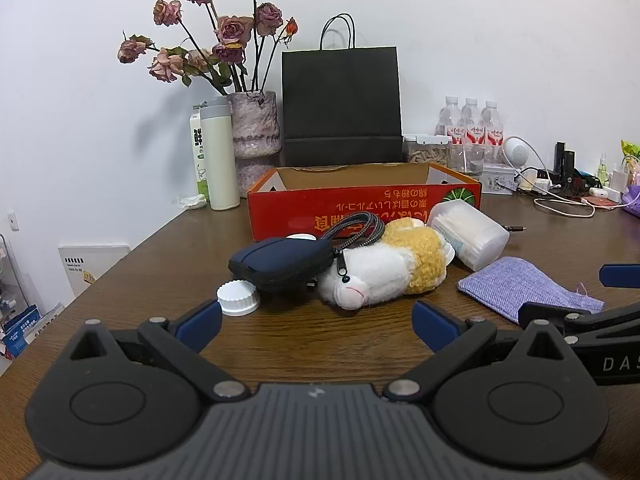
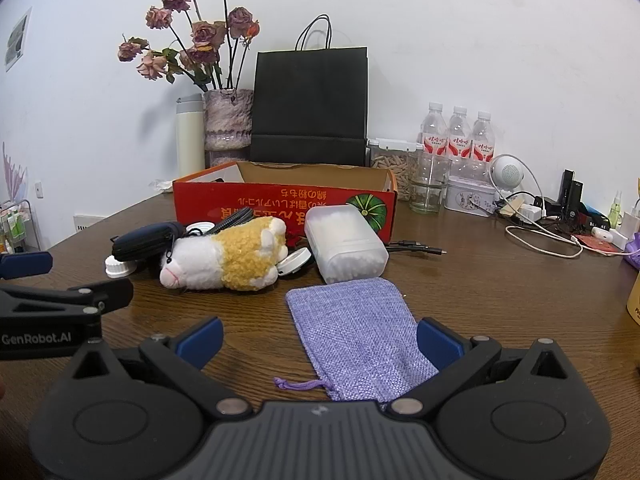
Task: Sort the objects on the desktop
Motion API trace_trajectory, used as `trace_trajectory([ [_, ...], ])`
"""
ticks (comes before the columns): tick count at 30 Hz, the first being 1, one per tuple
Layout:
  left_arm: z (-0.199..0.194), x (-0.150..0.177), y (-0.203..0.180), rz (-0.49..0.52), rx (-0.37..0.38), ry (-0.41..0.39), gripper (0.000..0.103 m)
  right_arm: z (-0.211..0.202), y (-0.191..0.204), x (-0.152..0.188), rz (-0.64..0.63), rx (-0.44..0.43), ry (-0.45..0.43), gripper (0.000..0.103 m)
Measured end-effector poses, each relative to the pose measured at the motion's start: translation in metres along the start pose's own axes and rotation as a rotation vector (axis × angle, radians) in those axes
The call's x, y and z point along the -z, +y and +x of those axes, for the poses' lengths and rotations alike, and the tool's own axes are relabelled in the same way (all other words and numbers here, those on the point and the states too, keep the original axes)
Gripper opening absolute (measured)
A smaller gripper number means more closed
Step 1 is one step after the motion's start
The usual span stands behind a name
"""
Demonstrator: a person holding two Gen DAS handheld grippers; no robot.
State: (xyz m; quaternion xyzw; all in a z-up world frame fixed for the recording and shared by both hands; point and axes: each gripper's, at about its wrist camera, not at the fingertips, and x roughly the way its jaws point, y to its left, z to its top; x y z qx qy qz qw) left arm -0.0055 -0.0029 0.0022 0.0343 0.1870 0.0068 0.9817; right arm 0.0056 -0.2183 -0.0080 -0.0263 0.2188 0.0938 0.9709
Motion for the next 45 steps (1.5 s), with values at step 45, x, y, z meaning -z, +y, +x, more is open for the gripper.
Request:
trace_trajectory([
  [45, 0.023, -0.029, 0.022, -0.032, 0.016, 0.061, 0.103, 0.064, -0.035, -0.024, -0.065, -0.05, 0.228, 0.103],
])
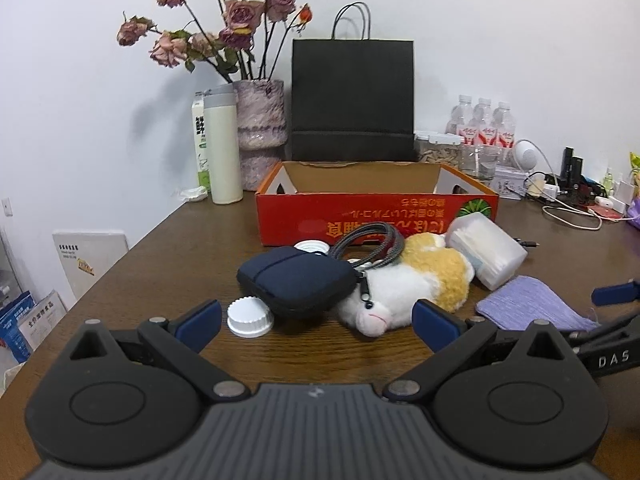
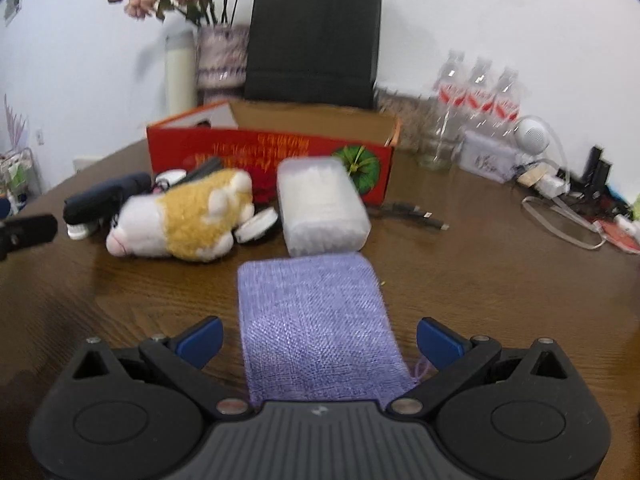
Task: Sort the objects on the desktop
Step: 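Grasp and lift the purple pouch with the right gripper while the left grasps the navy case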
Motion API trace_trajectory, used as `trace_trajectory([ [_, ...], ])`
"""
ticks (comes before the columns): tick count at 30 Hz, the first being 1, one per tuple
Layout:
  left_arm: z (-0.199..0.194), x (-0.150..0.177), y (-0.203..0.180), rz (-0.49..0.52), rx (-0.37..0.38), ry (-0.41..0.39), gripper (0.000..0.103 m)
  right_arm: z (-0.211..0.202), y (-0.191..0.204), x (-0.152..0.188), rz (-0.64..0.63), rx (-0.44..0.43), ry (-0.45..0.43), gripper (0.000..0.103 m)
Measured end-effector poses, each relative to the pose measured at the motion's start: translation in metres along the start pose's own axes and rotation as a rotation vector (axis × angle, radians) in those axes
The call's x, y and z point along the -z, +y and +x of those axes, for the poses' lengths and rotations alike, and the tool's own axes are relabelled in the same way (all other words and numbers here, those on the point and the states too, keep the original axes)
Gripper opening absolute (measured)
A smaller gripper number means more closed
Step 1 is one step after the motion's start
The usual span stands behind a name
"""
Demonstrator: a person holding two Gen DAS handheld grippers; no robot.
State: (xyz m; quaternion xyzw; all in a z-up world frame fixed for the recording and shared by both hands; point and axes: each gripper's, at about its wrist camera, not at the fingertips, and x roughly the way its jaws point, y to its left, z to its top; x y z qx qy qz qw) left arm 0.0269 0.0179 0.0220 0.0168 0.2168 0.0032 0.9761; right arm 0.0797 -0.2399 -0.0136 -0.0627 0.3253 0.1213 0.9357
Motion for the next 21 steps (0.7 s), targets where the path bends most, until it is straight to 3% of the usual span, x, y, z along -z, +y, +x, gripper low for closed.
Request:
trace_trajectory([
  [6, 0.01, 0.002, 0.007, -0.01, -0.025, 0.031, 0.103, 0.016, 0.001, 0.003, -0.001, -0.033, 0.046, 0.1],
  [14, 0.017, 0.004, 0.012, -0.028, -0.037, 0.051, 0.103, 0.01, 0.0, 0.001, -0.002, -0.062, 0.02, 0.047],
  [21, 0.017, 0.002, 0.014, -0.034, -0.035, 0.047, 0.103, 0.002, -0.003, 0.0, 0.016, -0.088, -0.019, 0.016],
])
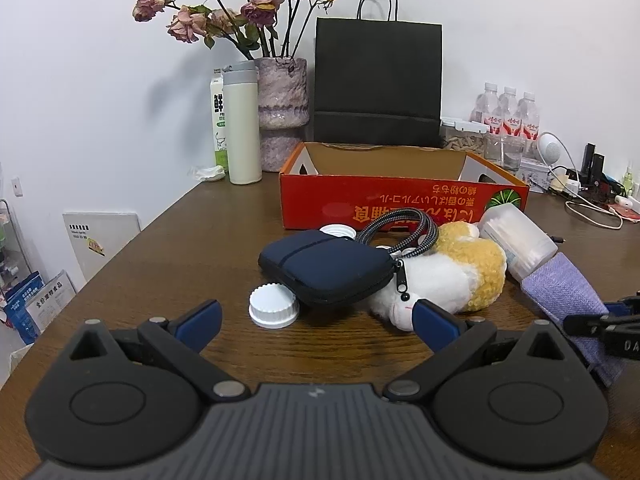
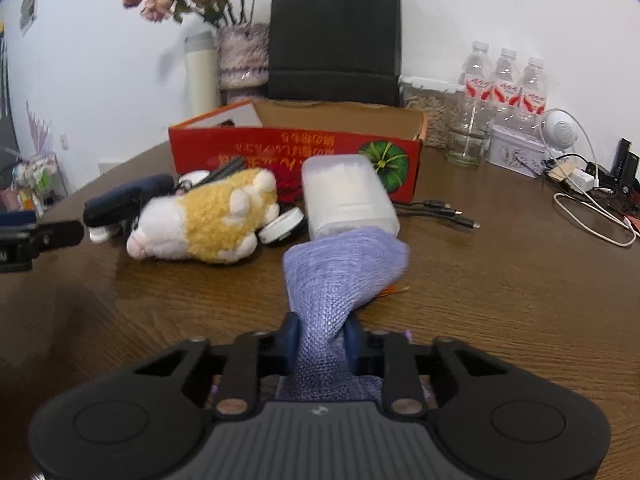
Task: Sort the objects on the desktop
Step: 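Grasp and lift the purple pouch with the right gripper while the left grasps the navy case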
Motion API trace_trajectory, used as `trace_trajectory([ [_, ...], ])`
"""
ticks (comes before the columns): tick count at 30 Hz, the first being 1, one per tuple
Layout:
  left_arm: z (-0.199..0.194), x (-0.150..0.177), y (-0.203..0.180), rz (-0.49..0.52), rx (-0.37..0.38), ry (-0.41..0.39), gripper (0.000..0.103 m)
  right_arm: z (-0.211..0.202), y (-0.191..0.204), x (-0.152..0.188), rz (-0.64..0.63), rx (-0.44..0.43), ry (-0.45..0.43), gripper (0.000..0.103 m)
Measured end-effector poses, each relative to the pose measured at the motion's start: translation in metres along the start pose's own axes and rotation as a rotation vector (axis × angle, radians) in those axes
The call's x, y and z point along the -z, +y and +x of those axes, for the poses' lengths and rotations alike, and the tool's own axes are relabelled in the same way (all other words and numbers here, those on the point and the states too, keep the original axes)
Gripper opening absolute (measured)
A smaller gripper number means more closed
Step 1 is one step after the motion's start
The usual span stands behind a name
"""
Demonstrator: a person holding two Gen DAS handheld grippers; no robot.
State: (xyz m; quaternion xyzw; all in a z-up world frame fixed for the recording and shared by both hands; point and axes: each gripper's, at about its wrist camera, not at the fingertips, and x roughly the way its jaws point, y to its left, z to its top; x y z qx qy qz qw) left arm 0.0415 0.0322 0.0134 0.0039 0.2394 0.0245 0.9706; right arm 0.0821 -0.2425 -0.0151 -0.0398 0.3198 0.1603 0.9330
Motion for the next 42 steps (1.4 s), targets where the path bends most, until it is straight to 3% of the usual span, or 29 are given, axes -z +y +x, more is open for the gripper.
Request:
trace_trajectory([
  [4, 0.0, -0.004, 0.002, -0.004, 0.001, -0.002, 0.103, -0.009, -0.005, -0.003, 0.029, -0.005, -0.057, 0.007],
  [11, 0.014, -0.033, 0.008, -0.05, 0.039, 0.03, 0.103, -0.024, -0.007, -0.026, 0.02, -0.006, -0.159, 0.007],
  [14, 0.031, -0.049, 0.008, -0.074, 0.054, 0.072, 0.103, -0.022, -0.006, -0.04, 0.011, -0.001, -0.197, 0.007],
  [19, 0.076, -0.068, 0.009, -0.128, 0.01, 0.17, 0.103, -0.007, -0.003, -0.062, 0.004, 0.008, -0.235, 0.007],
  [25, 0.125, -0.065, 0.011, -0.152, -0.027, 0.285, 0.102, 0.016, -0.003, -0.076, -0.017, 0.029, -0.241, 0.007],
  [26, 0.129, -0.063, 0.012, -0.162, -0.024, 0.299, 0.1, 0.019, -0.004, -0.076, -0.016, 0.033, -0.24, 0.007],
  [28, 0.138, -0.058, 0.014, -0.164, -0.025, 0.324, 0.081, 0.026, -0.008, -0.073, -0.007, 0.034, -0.227, 0.007],
  [30, 0.141, -0.055, 0.015, -0.157, -0.036, 0.314, 0.074, 0.032, -0.012, -0.069, 0.003, 0.029, -0.202, 0.007],
  [42, 0.134, -0.052, 0.024, -0.207, 0.023, 0.258, 0.065, 0.04, -0.016, -0.06, 0.016, 0.022, -0.18, 0.007],
])
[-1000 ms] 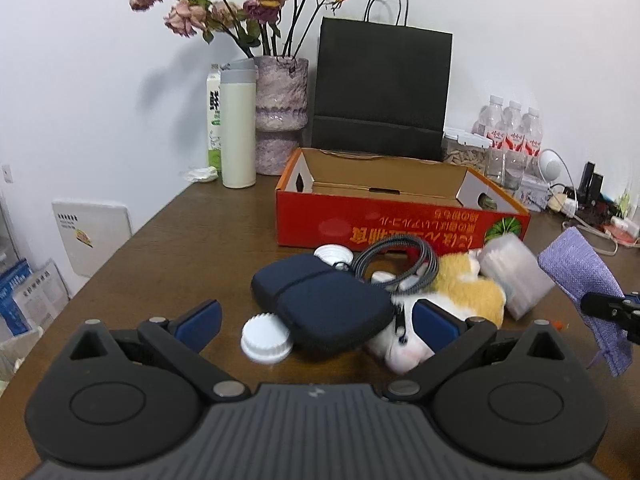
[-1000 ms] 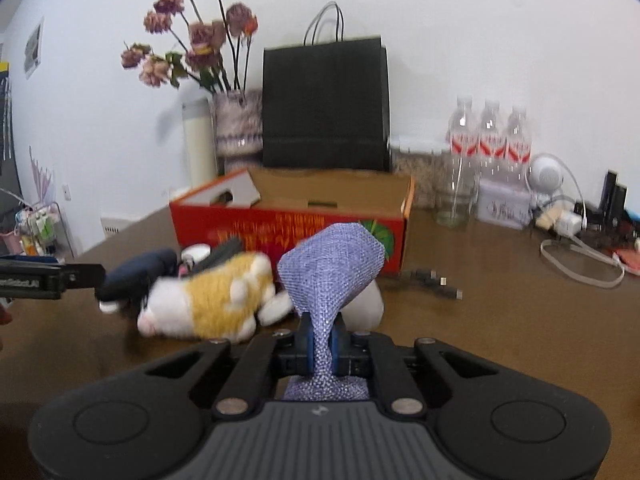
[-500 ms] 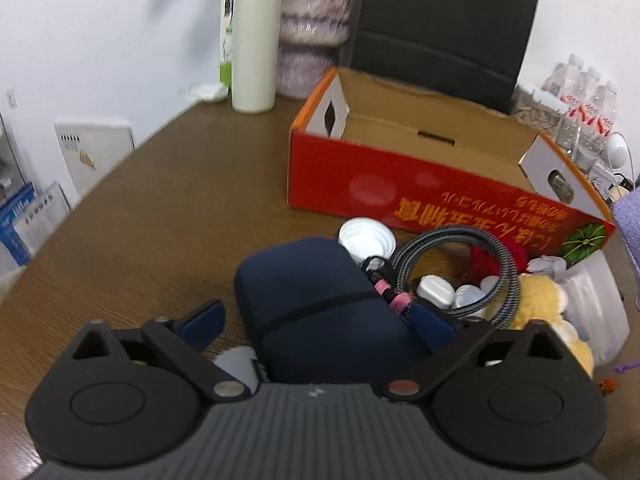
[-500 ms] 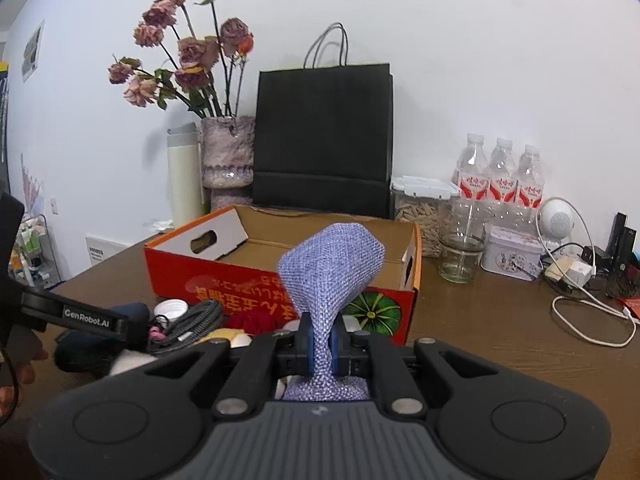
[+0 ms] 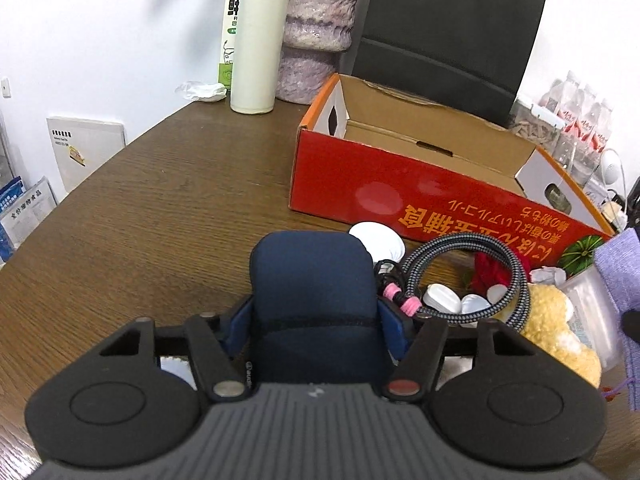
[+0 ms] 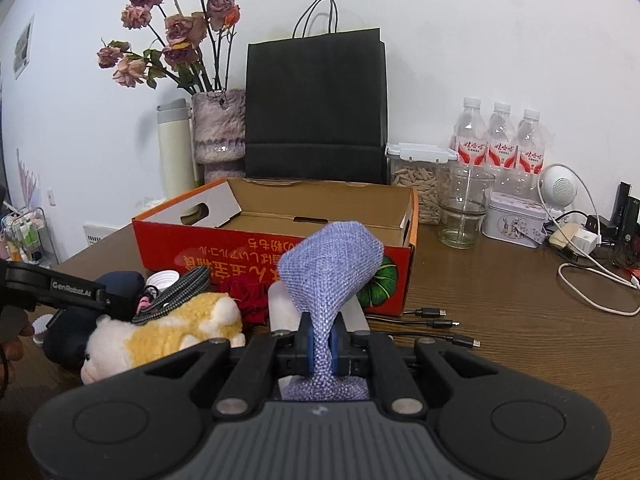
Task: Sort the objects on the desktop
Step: 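Carry the pouch and navy case into the cardboard box and open both grippers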
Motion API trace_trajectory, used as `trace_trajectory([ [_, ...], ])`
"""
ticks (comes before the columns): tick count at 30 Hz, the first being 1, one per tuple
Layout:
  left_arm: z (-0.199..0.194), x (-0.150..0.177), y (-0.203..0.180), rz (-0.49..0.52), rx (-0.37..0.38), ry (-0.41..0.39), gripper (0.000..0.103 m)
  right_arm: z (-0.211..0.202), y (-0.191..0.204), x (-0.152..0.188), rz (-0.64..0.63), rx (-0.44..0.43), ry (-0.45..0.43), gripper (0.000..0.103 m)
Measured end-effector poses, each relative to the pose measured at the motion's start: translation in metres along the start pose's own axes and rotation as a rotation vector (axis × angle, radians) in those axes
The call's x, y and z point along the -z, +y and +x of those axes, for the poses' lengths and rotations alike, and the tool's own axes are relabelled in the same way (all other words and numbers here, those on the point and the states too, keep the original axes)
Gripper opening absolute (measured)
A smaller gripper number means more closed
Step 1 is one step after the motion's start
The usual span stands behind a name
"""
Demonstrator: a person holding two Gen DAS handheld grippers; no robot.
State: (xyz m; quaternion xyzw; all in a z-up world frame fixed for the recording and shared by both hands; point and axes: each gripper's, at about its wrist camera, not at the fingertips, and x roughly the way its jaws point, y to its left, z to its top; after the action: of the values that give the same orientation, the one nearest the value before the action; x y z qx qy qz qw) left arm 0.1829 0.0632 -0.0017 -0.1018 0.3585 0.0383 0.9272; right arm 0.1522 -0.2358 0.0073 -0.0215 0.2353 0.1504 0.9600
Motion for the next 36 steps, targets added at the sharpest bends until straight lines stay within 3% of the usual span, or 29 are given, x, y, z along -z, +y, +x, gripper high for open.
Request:
trace_trajectory([
  [13, -0.051, -0.008, -0.019, 0.042, 0.055, -0.191, 0.065, -0.025, 0.007, -0.017, 0.001, 0.013, -0.104, 0.007],
  [22, -0.072, -0.052, -0.049, 0.074, 0.11, -0.331, 0.065, -0.024, 0.01, -0.065, 0.029, 0.009, -0.216, 0.007],
  [27, -0.064, -0.076, -0.069, 0.091, 0.157, -0.389, 0.065, 0.0, 0.009, -0.091, 0.076, -0.009, -0.25, 0.007],
  [36, -0.007, -0.112, -0.095, 0.125, 0.175, -0.373, 0.065, 0.072, 0.004, -0.118, 0.096, -0.018, -0.211, 0.007],
])
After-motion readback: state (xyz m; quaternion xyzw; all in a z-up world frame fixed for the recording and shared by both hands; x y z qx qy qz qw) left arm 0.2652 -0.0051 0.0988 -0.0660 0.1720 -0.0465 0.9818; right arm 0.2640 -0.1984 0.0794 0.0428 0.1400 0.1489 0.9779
